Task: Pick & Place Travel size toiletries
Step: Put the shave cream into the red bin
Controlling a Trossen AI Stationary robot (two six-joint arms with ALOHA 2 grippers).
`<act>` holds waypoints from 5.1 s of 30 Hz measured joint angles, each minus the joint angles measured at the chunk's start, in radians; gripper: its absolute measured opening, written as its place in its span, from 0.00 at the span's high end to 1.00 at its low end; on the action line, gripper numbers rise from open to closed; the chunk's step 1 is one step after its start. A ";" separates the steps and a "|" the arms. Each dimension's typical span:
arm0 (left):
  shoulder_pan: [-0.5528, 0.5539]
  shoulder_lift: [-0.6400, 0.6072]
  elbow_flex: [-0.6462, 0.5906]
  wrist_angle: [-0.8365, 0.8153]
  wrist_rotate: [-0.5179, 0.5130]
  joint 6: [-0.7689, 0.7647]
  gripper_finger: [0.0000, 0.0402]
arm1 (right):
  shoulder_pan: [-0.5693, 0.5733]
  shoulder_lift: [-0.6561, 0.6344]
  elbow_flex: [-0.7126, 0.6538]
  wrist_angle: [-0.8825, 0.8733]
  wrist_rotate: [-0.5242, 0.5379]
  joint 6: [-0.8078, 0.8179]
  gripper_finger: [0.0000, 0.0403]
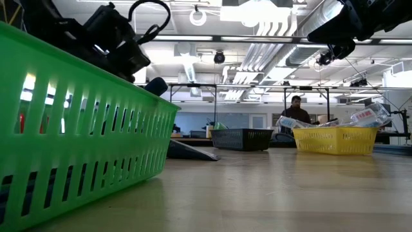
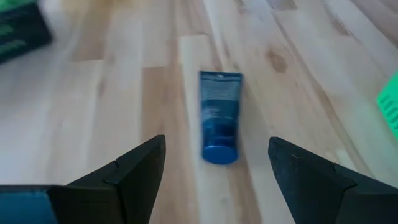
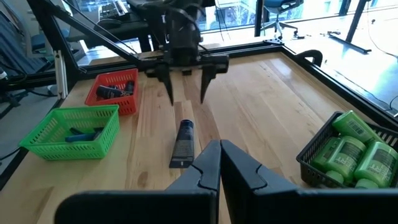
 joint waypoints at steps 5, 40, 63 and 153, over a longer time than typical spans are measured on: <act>-0.051 0.074 0.000 0.078 -0.007 -0.001 0.30 | 0.000 0.000 0.000 0.000 0.000 0.000 0.99; -0.067 0.255 0.000 0.233 -0.064 -0.107 0.30 | 0.000 0.029 0.000 -0.014 0.000 -0.008 0.99; -0.067 0.275 0.059 0.161 -0.104 -0.083 0.30 | 0.000 0.048 0.000 0.028 0.000 -0.053 0.99; -0.332 -0.565 0.071 -0.683 -0.156 -0.444 0.66 | 0.000 0.048 0.000 0.061 0.003 -0.056 0.99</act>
